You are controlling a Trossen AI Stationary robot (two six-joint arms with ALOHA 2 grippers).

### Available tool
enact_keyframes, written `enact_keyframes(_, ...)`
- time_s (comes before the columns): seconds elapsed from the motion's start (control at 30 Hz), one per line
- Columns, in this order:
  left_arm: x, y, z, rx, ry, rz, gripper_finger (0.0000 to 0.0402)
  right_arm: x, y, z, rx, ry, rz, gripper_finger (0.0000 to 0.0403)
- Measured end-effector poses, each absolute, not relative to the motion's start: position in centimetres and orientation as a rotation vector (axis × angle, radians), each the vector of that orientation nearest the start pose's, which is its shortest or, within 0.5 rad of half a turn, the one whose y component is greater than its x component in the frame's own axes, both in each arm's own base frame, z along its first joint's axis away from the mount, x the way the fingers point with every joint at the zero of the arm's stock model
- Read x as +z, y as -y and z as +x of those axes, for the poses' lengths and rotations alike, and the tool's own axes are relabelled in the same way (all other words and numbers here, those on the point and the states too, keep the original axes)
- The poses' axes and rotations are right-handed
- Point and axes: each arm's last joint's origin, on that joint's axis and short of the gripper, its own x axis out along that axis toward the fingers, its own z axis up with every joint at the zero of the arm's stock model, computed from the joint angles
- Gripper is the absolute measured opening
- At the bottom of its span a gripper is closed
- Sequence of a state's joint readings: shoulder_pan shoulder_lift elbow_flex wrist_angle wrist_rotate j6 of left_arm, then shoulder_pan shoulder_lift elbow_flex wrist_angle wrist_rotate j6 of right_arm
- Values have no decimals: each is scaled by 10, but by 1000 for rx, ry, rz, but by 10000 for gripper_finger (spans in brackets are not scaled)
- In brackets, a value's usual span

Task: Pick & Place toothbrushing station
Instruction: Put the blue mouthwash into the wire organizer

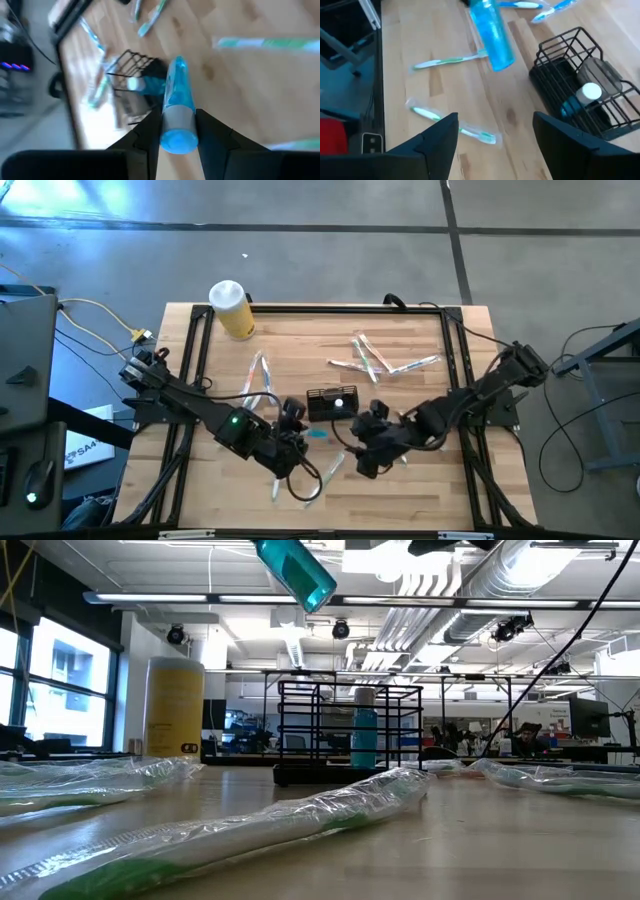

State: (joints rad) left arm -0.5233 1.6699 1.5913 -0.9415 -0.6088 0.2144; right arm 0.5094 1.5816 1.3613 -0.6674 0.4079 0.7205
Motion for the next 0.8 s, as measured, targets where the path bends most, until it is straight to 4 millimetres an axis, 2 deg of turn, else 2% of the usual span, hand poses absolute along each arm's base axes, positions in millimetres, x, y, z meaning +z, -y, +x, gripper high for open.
enact_keyframes(0.13,329,150,308,-77,-898,957,93,298,-167,286,-238,-765,267,247)
enact_keyframes(0.37,330,130,320,-151,-917,1213,93,296,-183,269,-336,-705,251,249)
enact_keyframes(0.53,332,111,330,-175,-924,1308,93,296,-191,260,-376,-671,279,249)
enact_keyframes(0.8,328,82,341,-274,-957,1314,93,296,-199,252,-423,-607,335,249)
